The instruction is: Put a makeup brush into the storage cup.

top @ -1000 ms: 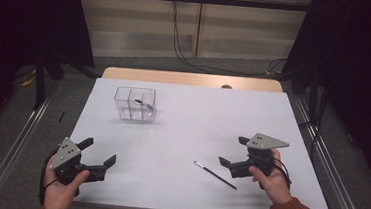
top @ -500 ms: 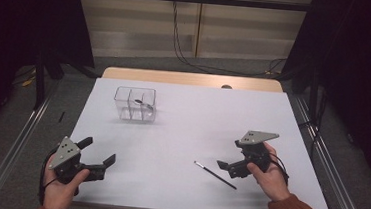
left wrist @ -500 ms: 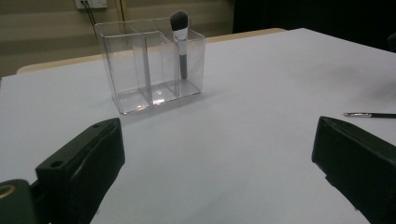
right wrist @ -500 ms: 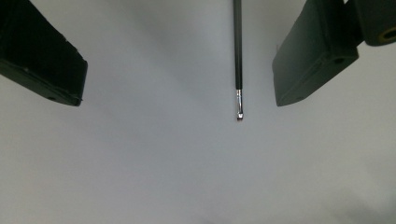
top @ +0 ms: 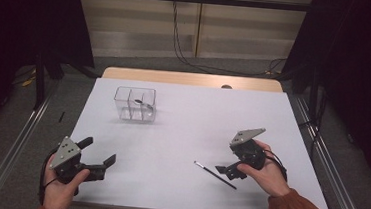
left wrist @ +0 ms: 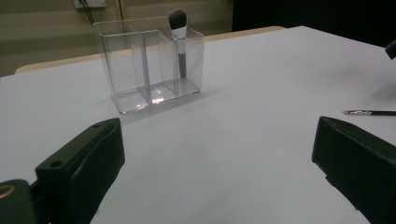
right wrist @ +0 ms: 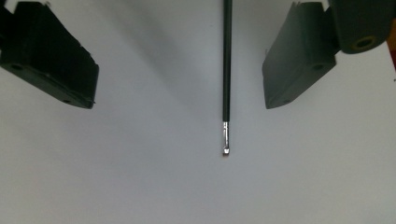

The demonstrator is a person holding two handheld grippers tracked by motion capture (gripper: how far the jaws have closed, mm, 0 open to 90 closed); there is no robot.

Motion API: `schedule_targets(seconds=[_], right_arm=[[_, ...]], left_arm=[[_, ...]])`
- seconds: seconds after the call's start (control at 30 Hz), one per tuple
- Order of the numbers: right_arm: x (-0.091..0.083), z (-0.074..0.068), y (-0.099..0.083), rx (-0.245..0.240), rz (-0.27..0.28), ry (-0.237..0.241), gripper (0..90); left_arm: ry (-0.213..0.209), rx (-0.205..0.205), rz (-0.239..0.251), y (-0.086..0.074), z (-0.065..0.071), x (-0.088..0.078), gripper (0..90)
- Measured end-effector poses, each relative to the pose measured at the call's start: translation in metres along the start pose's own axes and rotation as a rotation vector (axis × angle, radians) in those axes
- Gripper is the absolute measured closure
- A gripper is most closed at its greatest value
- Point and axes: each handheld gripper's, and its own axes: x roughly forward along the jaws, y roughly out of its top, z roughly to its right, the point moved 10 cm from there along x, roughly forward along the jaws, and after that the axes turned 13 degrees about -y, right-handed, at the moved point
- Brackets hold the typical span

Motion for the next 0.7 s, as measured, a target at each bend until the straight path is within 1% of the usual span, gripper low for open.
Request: schedule_targets(seconds=[0.03,0.07,0.17,0.2,0.23,0.27,0.33,0.43,0.5,0.53,0.57,0.63,0.7], right_arm=[[0.0,-0.002,0.0,-0.014,-0.005,0.01,9.6],[0.0,-0.003,-0.002,-0.032,-0.023,0.021,9.6],[0.003,-0.008,-0.007,-0.065,-0.08,0.057,10.2],[0.004,-0.009,-0.009,-0.076,-0.106,0.064,11.1],[0.005,-0.009,-0.01,-0.093,-0.119,0.061,13.4],[0.006,-0.01,-0.011,-0.113,-0.132,0.064,13.7],[0.008,-0.013,-0.014,-0.131,-0.17,0.082,10.8],[0.009,-0.015,-0.017,-0.15,-0.204,0.086,13.5],[0.009,-0.016,-0.017,-0.152,-0.221,0.093,17.1],[0.009,-0.015,-0.018,-0.157,-0.226,0.09,17.5],[0.008,-0.015,-0.018,-0.165,-0.237,0.088,17.7],[0.007,-0.015,-0.02,-0.165,-0.257,0.093,20.0],[0.007,-0.016,-0.022,-0.178,-0.277,0.089,22.9]], left_arm=[[-0.001,-0.002,-0.004,-0.001,0.0,0.001,2.5],[0.0,-0.002,-0.003,-0.001,0.0,0.001,2.5],[0.0,0.002,-0.002,0.0,0.0,0.0,2.5],[-0.001,0.002,-0.002,0.0,0.0,0.0,2.5],[-0.001,0.003,-0.002,0.0,0.0,0.0,2.5],[-0.002,0.004,-0.004,0.0,0.0,0.0,2.5],[-0.005,0.005,-0.006,0.0,0.001,0.001,2.5],[-0.009,0.002,-0.007,-0.001,0.001,0.001,2.5],[-0.009,0.004,-0.006,-0.001,0.001,0.002,2.5],[-0.006,0.008,-0.011,-0.001,0.001,0.002,2.5],[-0.008,0.004,-0.008,-0.001,0.002,0.002,2.5],[-0.008,0.004,-0.007,-0.001,0.002,0.002,2.5],[-0.011,0.003,-0.004,-0.001,0.002,0.002,2.5]])
